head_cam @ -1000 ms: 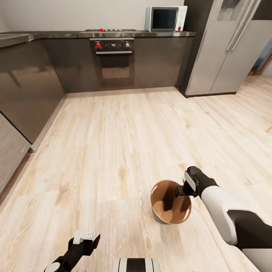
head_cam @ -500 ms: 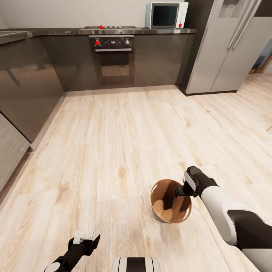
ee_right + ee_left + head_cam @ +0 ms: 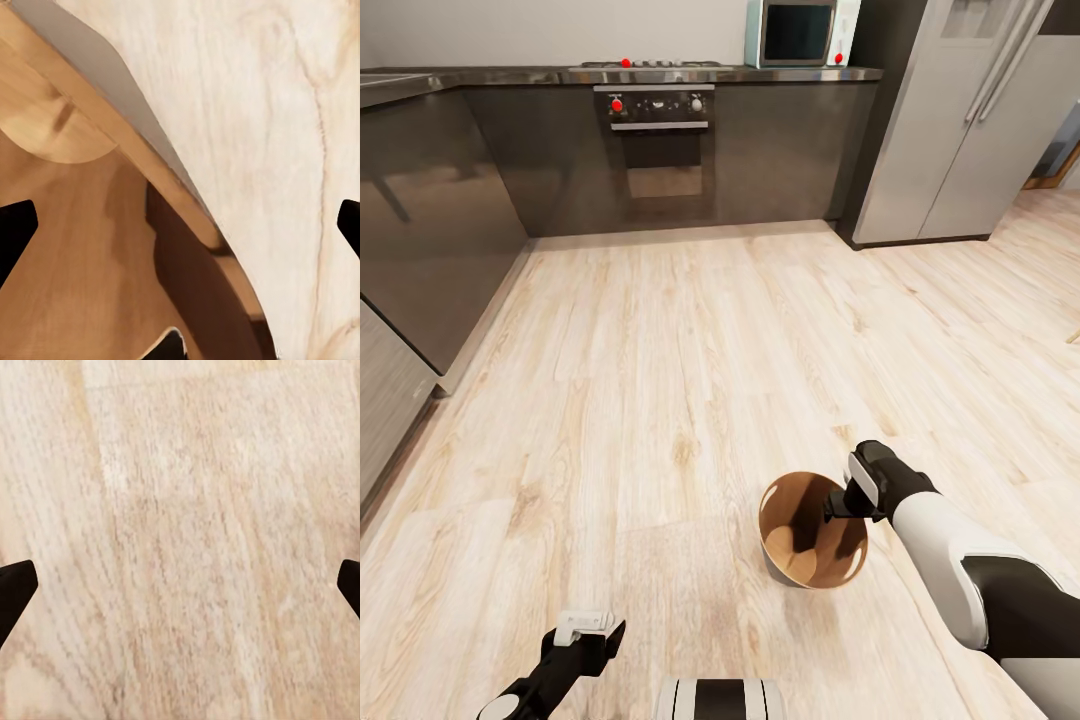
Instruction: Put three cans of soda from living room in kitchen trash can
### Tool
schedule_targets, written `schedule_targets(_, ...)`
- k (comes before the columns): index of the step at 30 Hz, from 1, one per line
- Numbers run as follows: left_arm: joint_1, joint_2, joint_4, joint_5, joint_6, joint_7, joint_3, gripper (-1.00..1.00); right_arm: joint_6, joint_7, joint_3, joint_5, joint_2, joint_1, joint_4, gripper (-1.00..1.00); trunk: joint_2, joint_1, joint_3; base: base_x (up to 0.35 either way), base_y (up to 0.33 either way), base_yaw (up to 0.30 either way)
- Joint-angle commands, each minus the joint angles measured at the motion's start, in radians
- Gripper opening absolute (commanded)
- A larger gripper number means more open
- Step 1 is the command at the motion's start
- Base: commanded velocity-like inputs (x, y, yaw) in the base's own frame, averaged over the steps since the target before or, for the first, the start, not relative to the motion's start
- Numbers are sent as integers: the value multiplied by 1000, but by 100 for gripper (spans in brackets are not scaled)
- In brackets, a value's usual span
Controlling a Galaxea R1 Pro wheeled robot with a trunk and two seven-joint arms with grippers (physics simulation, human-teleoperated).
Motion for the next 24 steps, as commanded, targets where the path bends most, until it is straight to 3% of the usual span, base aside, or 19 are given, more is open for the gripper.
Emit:
schedule_targets(1, 0, 0, 0, 0, 0, 0, 0, 100, 0, 0, 0, 0, -1, 0, 0, 100, 0, 0, 0, 0, 0, 0)
schedule_targets(2, 0, 0, 0, 0, 0, 0, 0, 100, 0, 0, -1, 0, -1, 0, 0, -100, 0, 0, 0, 0, 0, 0)
schedule_targets(16, 0, 0, -1, 0, 0, 0, 1, 100, -15, 2, 1, -1, 1, 9, 0, -100, 0, 0, 0, 0, 0, 0)
schedule_targets(24, -1, 0, 2, 0, 5, 0, 1, 100, -16, 2, 1, -1, 1, 11, 2, -100, 2, -4, 31, 0, 0, 0)
